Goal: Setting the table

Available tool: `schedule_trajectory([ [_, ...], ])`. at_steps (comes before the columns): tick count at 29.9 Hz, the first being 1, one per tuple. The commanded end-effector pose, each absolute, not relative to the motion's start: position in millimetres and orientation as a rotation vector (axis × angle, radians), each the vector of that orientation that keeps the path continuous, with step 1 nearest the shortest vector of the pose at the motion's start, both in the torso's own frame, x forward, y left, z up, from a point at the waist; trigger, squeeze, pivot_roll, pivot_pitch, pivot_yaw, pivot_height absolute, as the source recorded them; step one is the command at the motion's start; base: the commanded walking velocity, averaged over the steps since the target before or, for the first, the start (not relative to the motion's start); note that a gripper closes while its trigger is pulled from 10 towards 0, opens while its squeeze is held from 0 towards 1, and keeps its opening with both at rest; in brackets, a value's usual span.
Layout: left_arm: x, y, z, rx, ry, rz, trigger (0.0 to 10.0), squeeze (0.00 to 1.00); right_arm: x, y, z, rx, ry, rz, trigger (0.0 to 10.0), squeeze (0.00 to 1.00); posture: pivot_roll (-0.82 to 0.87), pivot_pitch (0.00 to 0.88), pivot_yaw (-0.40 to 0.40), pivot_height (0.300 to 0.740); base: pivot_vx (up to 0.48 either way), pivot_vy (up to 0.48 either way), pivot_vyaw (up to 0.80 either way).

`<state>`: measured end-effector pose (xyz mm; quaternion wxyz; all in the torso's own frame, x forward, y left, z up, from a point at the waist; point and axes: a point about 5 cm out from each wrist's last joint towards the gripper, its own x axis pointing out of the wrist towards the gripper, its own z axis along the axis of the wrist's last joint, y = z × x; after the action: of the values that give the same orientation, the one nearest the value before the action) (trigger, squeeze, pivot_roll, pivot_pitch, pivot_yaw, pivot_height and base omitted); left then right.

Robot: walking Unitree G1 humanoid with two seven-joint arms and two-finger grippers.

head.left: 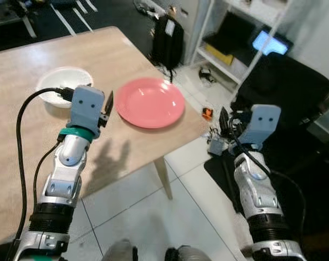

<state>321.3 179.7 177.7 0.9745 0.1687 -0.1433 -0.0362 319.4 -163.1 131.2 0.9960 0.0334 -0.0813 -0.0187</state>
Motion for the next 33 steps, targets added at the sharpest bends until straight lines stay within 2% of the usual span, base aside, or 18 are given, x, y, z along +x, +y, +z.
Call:
schedule_trajectory([
  [1,320.2,176.4,172.3,0.338,-0.262,-0.098,10.0,0.05,319.3,-165.4,130.3,0.070,-0.157,-0.046,10.0,0.00,0.10,0.002,0.000,0.740,0.480,0.000,0.00],
  [7,320.5,171.7,170.0,0.297,-0.232,-0.131,10.0,0.03,319.7,-164.0,132.4,0.080,-0.161,-0.039,10.0,0.00,0.09,0.003,0.001,0.740,0.446,0.000,0.00],
  [10,320.9,162.4,165.2,0.152,-0.143,-0.236,10.0,0.00,319.7,-161.8,136.4,0.089,-0.173,-0.027,10.0,0.00,0.09,0.004,0.003,0.740,0.000,0.000,0.00],
  [17,321.4,152.9,162.7,-0.002,-0.086,-0.409,10.0,0.01,319.5,-159.8,138.0,0.125,-0.171,-0.013,10.0,0.00,0.09,0.007,0.000,0.740,0.000,0.000,0.00],
  [22,324.4,151.5,157.0,-0.060,-0.049,-0.472,10.0,0.00,319.8,-158.0,140.2,0.166,-0.171,0.004,10.0,0.00,0.08,0.011,-0.003,0.740,0.000,0.000,0.00],
  [27,322.1,146.3,145.1,0.017,0.011,-0.571,10.0,0.00,319.7,-157.3,142.5,0.179,-0.172,0.017,10.0,0.00,0.08,0.017,-0.003,0.740,0.000,0.000,0.00],
  [33,319.1,149.4,136.7,0.091,0.062,-0.596,10.0,0.00,318.0,-156.9,142.8,0.187,-0.169,0.023,10.0,0.00,0.08,0.023,-0.004,0.740,0.000,0.000,0.00],
])
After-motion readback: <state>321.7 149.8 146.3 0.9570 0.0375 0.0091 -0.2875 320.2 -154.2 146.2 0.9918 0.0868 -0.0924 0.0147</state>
